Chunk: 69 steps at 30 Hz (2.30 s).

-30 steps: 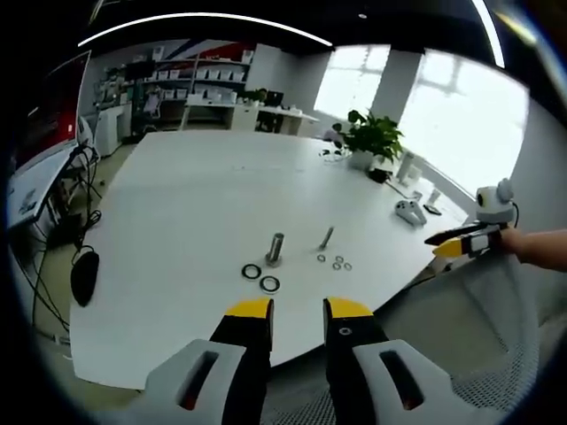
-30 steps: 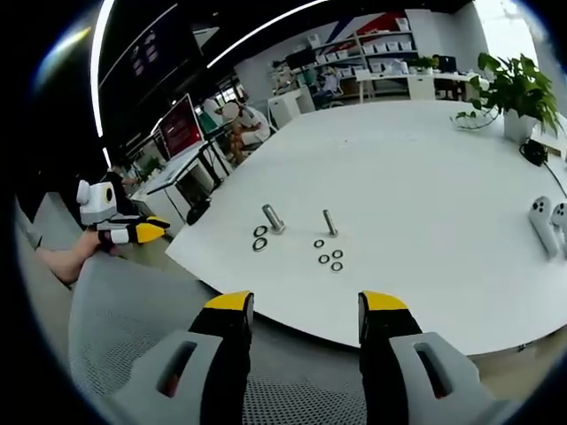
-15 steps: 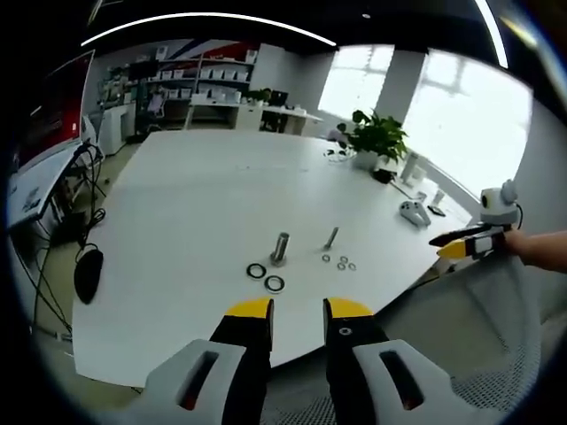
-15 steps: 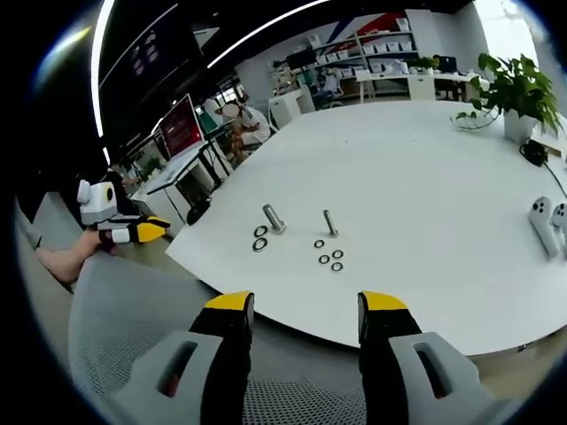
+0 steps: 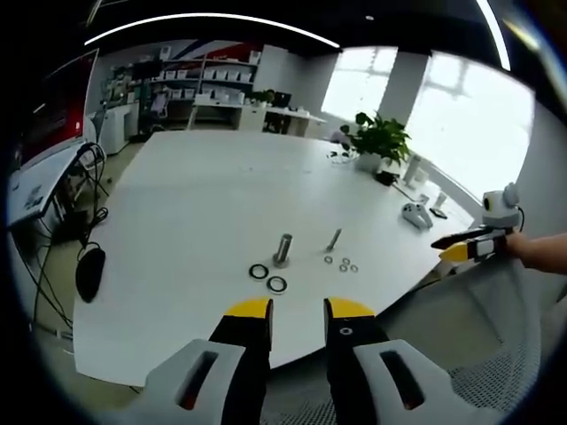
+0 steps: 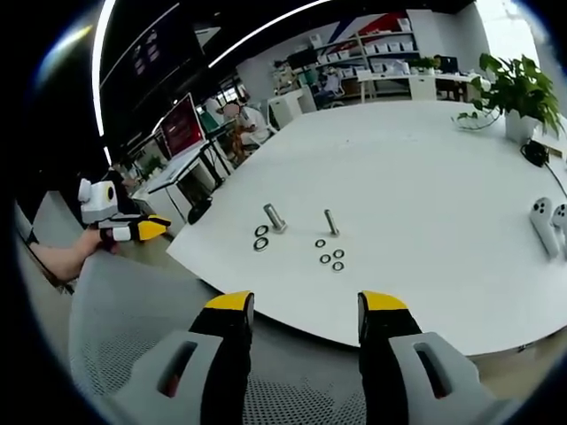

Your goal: Place the washer onto the threaded stud by aligning its center hole with the stud, sliding it down to the base, and recovering from edge contact or off-axis alignment until the washer reaches the visible bottom stop.

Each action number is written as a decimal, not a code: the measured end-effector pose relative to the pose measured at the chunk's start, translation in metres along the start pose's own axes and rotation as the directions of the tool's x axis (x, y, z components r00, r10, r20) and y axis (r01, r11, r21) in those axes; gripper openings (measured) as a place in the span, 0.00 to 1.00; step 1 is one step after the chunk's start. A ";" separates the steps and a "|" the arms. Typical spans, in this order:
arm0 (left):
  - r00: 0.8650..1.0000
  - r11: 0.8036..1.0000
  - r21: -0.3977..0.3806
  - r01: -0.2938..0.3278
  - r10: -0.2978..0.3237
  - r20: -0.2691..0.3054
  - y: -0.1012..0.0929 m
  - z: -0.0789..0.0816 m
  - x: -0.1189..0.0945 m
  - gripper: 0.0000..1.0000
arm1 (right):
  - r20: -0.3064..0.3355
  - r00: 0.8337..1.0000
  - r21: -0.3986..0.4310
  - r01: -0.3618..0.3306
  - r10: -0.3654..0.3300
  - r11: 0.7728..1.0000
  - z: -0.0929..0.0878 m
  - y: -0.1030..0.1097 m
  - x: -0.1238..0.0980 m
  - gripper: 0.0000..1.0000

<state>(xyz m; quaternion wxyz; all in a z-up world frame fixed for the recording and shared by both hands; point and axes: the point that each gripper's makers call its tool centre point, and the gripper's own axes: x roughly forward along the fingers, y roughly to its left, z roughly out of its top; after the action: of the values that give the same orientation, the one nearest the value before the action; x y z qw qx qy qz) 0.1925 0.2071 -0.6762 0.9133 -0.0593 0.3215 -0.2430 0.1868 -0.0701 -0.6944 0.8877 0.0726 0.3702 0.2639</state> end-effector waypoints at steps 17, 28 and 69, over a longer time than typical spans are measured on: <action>0.999 0.999 -0.006 -0.034 0.034 -0.020 0.005 -0.004 0.000 0.22 | -0.007 1.000 0.001 0.006 -0.006 1.000 -0.001 -0.001 0.000 0.50; 0.997 0.999 -0.007 -0.052 0.051 -0.053 0.009 -0.010 0.000 0.22 | -0.011 1.000 0.003 0.008 -0.008 1.000 -0.002 -0.001 0.001 0.49; 0.995 1.000 0.002 -0.027 0.027 -0.100 0.005 -0.003 0.001 0.25 | -0.004 1.000 0.010 0.011 -0.011 1.000 -0.001 -0.002 0.000 0.47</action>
<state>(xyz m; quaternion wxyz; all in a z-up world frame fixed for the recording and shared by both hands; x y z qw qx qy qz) 0.1933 0.2113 -0.6798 0.8993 -0.0424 0.3674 -0.2334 0.1870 -0.0720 -0.6959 0.8880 0.0743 0.3738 0.2575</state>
